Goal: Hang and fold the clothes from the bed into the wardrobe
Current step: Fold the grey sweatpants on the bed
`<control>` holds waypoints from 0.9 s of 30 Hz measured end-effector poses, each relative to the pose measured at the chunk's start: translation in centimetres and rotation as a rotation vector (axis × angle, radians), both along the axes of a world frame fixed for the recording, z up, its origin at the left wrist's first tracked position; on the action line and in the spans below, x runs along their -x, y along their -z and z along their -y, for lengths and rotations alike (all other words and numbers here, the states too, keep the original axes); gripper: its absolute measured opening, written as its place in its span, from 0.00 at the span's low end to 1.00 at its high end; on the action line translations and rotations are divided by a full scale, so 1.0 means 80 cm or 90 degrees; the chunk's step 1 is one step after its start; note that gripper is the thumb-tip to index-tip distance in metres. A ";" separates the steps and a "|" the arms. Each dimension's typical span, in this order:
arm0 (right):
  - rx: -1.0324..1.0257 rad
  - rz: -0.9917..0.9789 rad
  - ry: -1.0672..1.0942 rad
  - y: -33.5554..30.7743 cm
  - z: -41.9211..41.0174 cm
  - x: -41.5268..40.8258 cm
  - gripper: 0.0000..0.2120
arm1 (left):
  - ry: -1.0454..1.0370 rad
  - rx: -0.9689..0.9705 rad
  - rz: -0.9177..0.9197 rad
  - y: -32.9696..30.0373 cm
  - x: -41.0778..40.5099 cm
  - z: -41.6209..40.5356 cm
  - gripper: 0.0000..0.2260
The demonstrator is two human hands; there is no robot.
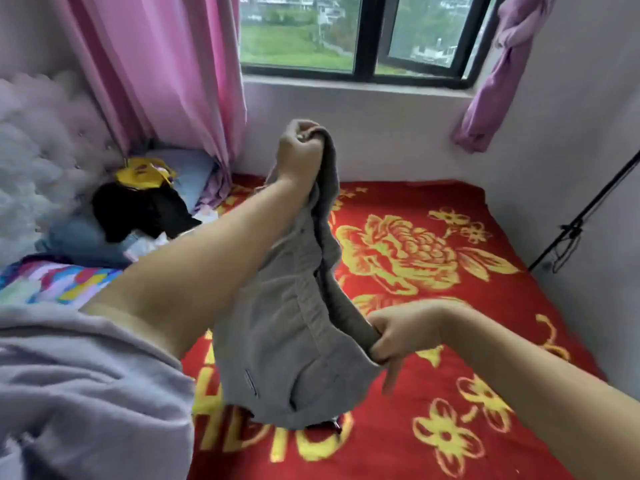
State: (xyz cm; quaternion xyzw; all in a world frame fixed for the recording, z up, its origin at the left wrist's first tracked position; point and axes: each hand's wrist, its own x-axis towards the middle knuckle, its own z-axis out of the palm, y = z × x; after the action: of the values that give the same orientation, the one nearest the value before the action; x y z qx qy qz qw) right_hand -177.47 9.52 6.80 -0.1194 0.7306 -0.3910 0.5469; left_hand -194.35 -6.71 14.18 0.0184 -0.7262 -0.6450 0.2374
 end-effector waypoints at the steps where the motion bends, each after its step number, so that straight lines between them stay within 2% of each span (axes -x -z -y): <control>1: -0.024 0.019 -0.007 0.033 -0.020 -0.013 0.17 | 0.055 0.014 0.044 0.043 -0.010 -0.035 0.08; 3: -0.069 0.044 0.010 0.118 -0.065 -0.048 0.16 | 0.149 0.080 0.168 0.139 -0.035 -0.115 0.07; 7: -0.145 0.097 0.159 0.271 -0.158 -0.116 0.12 | 0.237 0.162 0.383 0.319 -0.063 -0.231 0.11; 8: -0.151 0.114 0.188 0.307 -0.182 -0.130 0.14 | 0.271 0.162 0.427 0.357 -0.074 -0.261 0.12; 10: -0.146 0.158 0.273 0.374 -0.226 -0.159 0.18 | 0.360 0.086 0.511 0.423 -0.094 -0.316 0.16; 12: -0.128 0.216 0.409 0.430 -0.263 -0.182 0.16 | 0.457 -0.022 0.574 0.472 -0.113 -0.359 0.21; 14: -0.170 0.248 0.521 0.472 -0.298 -0.195 0.15 | 0.489 -0.058 0.634 0.520 -0.142 -0.383 0.19; 16: -0.251 0.212 0.594 0.508 -0.336 -0.191 0.17 | 0.446 0.017 0.682 0.566 -0.187 -0.383 0.10; 17: -0.278 0.177 0.623 0.522 -0.353 -0.180 0.17 | 0.412 0.101 0.708 0.588 -0.213 -0.376 0.06; 19: -0.294 0.101 0.668 0.542 -0.375 -0.139 0.16 | 0.363 0.315 0.770 0.628 -0.267 -0.353 0.05; 21: -0.278 0.003 0.680 0.552 -0.376 -0.088 0.15 | 0.344 0.436 0.836 0.655 -0.312 -0.337 0.12; 22: -0.266 -0.043 0.670 0.556 -0.370 -0.061 0.17 | 0.343 0.450 0.864 0.664 -0.329 -0.339 0.20; 24: -0.259 -0.109 0.633 0.566 -0.349 -0.015 0.26 | 0.342 0.480 0.911 0.676 -0.352 -0.362 0.37; 26: -0.267 -0.092 0.621 0.582 -0.322 0.017 0.37 | 0.324 0.546 0.944 0.690 -0.367 -0.395 0.51; 27: -0.280 -0.066 0.623 0.588 -0.310 0.025 0.40 | 0.296 0.587 0.954 0.696 -0.372 -0.409 0.54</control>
State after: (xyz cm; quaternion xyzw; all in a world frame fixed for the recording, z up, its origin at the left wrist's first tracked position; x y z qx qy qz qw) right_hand -179.46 34.30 -40.26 0.3332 0.7916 -0.4315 0.2761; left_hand -164.58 25.98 -41.47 0.1891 -0.8616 -0.1416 -0.4492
